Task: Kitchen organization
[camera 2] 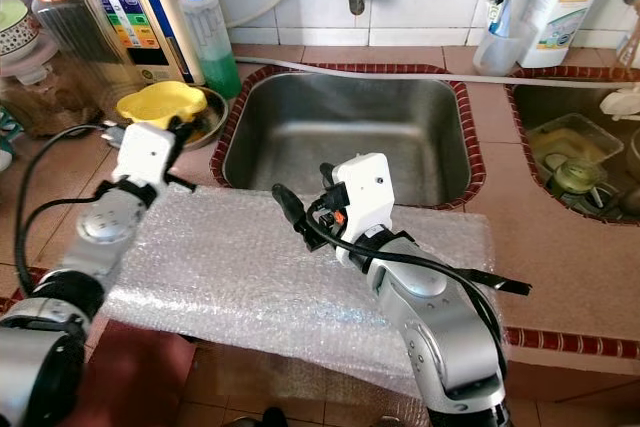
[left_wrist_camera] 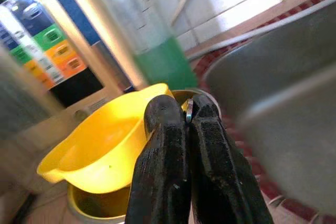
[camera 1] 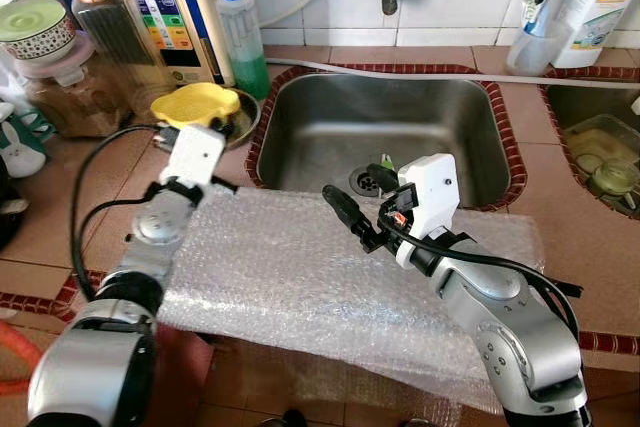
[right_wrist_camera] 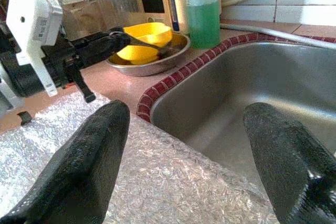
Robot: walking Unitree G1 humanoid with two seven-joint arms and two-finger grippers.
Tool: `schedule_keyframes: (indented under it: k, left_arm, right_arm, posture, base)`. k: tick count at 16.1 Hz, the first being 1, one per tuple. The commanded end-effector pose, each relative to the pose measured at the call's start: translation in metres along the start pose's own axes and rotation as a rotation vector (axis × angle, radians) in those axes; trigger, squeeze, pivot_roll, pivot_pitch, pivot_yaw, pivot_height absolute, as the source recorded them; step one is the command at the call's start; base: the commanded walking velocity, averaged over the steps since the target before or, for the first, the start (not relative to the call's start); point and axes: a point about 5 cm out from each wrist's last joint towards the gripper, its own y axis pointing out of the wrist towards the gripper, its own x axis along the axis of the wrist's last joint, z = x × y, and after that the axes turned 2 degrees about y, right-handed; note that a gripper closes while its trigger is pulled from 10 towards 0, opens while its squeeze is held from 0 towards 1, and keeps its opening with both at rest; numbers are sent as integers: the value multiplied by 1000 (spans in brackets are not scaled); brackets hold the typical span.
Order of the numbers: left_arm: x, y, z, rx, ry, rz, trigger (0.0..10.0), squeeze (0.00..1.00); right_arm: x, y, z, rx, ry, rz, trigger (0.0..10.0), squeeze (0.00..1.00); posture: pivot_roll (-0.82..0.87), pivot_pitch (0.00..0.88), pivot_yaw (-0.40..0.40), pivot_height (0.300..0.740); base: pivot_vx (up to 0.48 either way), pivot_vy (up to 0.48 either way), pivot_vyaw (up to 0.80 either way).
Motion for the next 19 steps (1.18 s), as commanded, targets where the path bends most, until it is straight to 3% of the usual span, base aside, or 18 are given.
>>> schedule_keyframes:
  k: [1,8,10,14,19]
  left_arm:
    - [-13,-9,8,21,5,62,0,0]
    - [-30,-36,29,29,19,91,0,0]
    - [-32,-50,32,8,14,75,0,0]
    - [-29,-68,22,-61,-16,46,0,0]
    - [-8,-70,2,-170,-92,-20,0,0]
  right_arm:
    - [3,3,3,21,-2,-16,10000,0]
    - [4,4,-1,17,-9,-19,10000,0]
    - [4,3,-2,14,-10,-18,10000,0]
    - [4,5,-4,13,-10,-19,10000,0]
    - [6,7,-8,9,-22,-26,10000,0]
  posture:
    - [-286,141,115,740]
    - [-275,138,113,740]
    - [-264,143,115,740]
    - [-250,144,114,740]
    - [-251,141,111,740]
  base:
    - [0,0,0]
    - [0,0,0]
    - [0,0,0]
    - [0,0,0]
    - [0,0,0]
